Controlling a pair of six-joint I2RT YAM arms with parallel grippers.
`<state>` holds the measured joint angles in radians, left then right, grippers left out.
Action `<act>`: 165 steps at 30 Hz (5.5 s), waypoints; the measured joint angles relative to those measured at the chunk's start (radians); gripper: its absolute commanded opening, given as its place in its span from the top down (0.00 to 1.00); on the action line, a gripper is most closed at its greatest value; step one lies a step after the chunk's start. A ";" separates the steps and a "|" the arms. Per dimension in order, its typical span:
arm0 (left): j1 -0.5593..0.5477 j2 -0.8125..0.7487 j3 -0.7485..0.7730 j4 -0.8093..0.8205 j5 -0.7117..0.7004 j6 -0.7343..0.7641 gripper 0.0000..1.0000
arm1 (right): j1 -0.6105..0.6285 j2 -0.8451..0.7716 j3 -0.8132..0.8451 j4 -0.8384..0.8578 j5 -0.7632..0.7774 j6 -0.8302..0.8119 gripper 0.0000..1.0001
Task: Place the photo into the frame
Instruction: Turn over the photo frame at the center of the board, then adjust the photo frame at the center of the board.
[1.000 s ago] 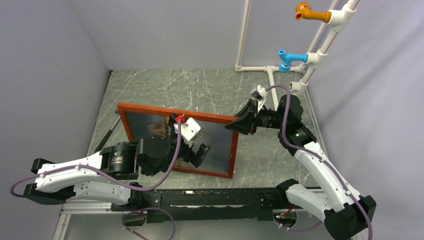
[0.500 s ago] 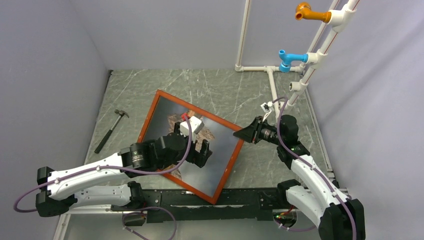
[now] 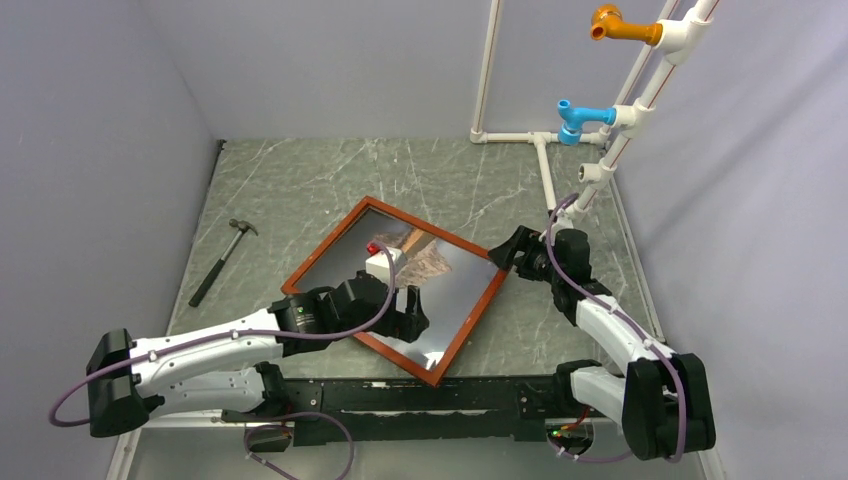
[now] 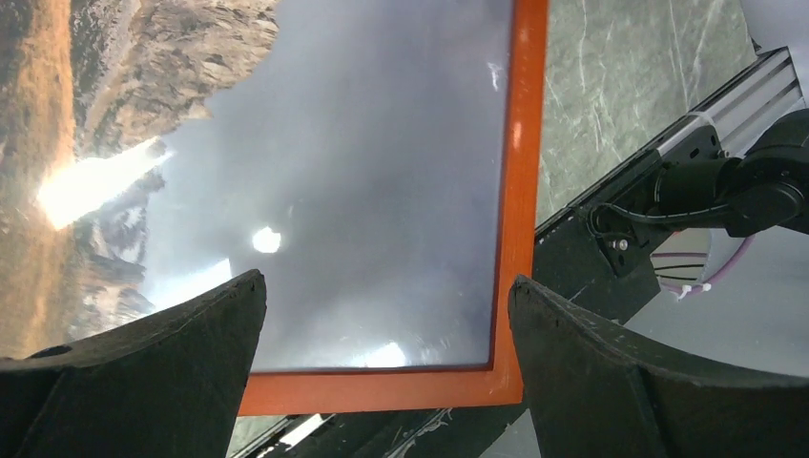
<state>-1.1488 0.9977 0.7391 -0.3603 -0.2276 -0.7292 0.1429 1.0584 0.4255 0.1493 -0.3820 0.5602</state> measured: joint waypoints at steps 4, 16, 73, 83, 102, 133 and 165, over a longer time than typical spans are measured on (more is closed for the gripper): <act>0.000 0.032 -0.003 0.012 0.022 -0.032 0.01 | -0.009 0.039 0.017 -0.006 0.106 -0.021 0.01; 0.019 0.025 -0.083 0.038 0.042 -0.111 0.01 | -0.009 0.070 0.182 -0.210 0.180 -0.060 0.00; 0.379 -0.205 -0.254 -0.135 0.171 -0.126 0.01 | 0.332 0.695 0.662 -0.647 0.563 -0.219 0.85; 0.649 -0.219 -0.237 -0.229 0.200 -0.030 0.01 | 0.320 0.755 0.763 -0.679 0.645 -0.295 0.09; 1.079 0.076 -0.169 -0.220 0.296 0.146 0.08 | 0.176 0.304 0.298 -0.645 0.157 -0.100 0.02; 0.609 -0.196 -0.469 -0.040 0.422 -0.198 0.45 | 0.257 1.038 1.147 -0.692 0.363 -0.242 0.00; 0.385 0.000 -0.075 -0.233 0.260 -0.235 0.00 | 0.351 0.458 0.593 -0.743 0.329 0.002 0.01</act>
<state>-0.7635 0.9977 0.6640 -0.5930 0.0326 -0.9642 0.4934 1.5162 1.0187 -0.5934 -0.0528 0.5621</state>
